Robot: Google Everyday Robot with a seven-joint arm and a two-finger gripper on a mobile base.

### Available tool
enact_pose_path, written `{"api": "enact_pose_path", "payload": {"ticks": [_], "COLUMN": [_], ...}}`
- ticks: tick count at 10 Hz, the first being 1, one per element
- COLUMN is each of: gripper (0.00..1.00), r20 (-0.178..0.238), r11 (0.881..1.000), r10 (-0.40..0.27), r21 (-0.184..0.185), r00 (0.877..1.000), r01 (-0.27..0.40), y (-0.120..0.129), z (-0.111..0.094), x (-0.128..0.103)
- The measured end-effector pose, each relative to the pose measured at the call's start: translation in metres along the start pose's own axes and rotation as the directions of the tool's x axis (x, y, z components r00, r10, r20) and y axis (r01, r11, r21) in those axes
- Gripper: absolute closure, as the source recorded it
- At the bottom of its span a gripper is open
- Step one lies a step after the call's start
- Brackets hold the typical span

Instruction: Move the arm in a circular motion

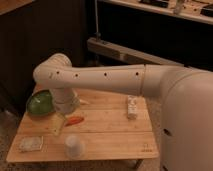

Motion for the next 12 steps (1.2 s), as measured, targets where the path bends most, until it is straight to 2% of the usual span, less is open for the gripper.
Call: {"api": "enact_pose_path", "payload": {"ticks": [6, 12], "gripper": [0.0, 0.0], "r20": [-0.01, -0.016], "r11": [0.998, 0.991], "r10": [0.04, 0.091], "r21": [0.048, 0.1], "r00": [0.999, 0.996], "r01": [-0.04, -0.089], "y": [0.059, 0.118], "z": [-0.01, -0.016], "x": [0.009, 0.016]}}
